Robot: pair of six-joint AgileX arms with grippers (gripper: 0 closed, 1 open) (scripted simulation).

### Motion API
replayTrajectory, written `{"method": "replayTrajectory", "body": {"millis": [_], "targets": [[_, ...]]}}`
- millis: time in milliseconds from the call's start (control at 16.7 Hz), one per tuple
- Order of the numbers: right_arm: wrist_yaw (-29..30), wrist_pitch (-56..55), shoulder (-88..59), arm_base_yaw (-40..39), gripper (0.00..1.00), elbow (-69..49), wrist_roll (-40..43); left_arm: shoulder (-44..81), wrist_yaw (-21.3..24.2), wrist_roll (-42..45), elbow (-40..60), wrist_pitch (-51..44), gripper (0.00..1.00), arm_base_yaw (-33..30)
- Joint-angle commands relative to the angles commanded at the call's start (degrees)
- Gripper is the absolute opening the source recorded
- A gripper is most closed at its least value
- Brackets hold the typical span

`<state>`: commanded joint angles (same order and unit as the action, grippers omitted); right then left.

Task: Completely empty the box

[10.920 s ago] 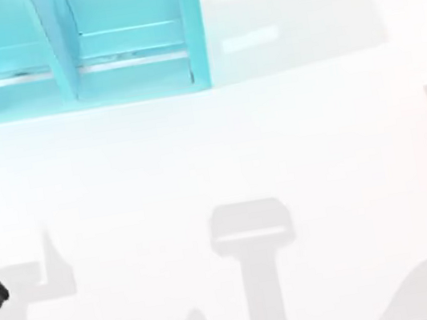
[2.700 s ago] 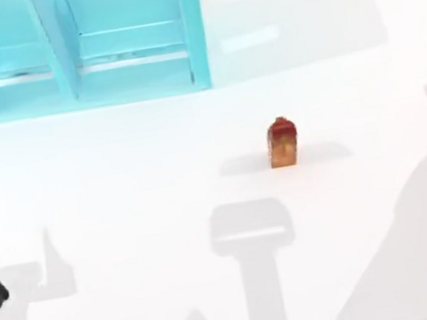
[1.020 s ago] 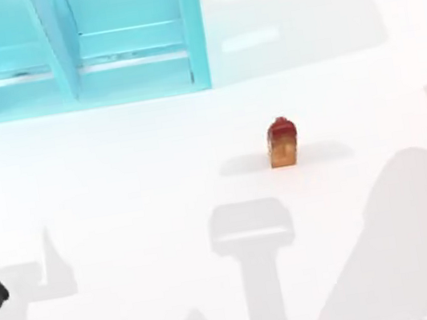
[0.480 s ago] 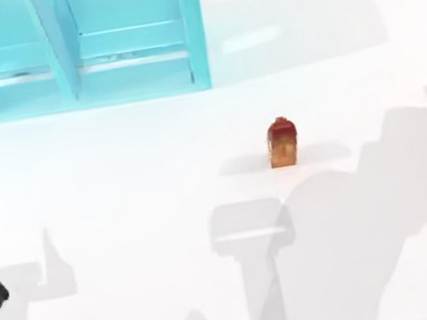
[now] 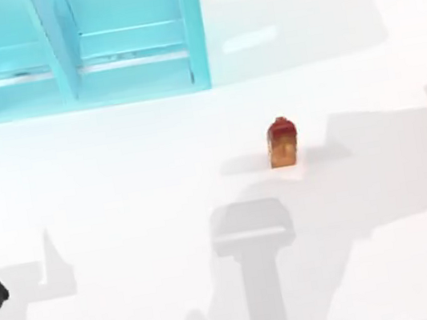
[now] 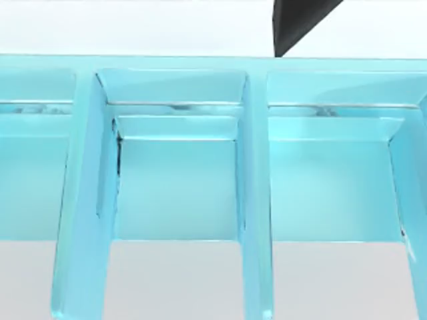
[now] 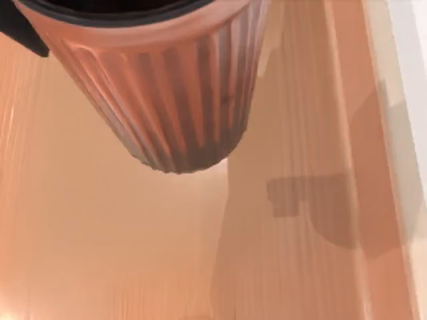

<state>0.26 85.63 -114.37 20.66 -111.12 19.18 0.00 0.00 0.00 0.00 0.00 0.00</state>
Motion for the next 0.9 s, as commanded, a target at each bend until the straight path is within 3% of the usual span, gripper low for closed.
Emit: {"method": "replayTrajectory", "body": {"millis": [600, 900], "targets": [[2.02, -17.06, 21.63, -34.49, 0.0, 43.68, -34.04, 0.0, 0.0, 0.0, 0.0, 0.0, 1.0, 0.0], [2.89, -22.69, 28.67, -43.78, 0.0, 53.3, -43.33, 0.0, 0.0, 0.0, 0.0, 0.0, 1.0, 0.0]]}}
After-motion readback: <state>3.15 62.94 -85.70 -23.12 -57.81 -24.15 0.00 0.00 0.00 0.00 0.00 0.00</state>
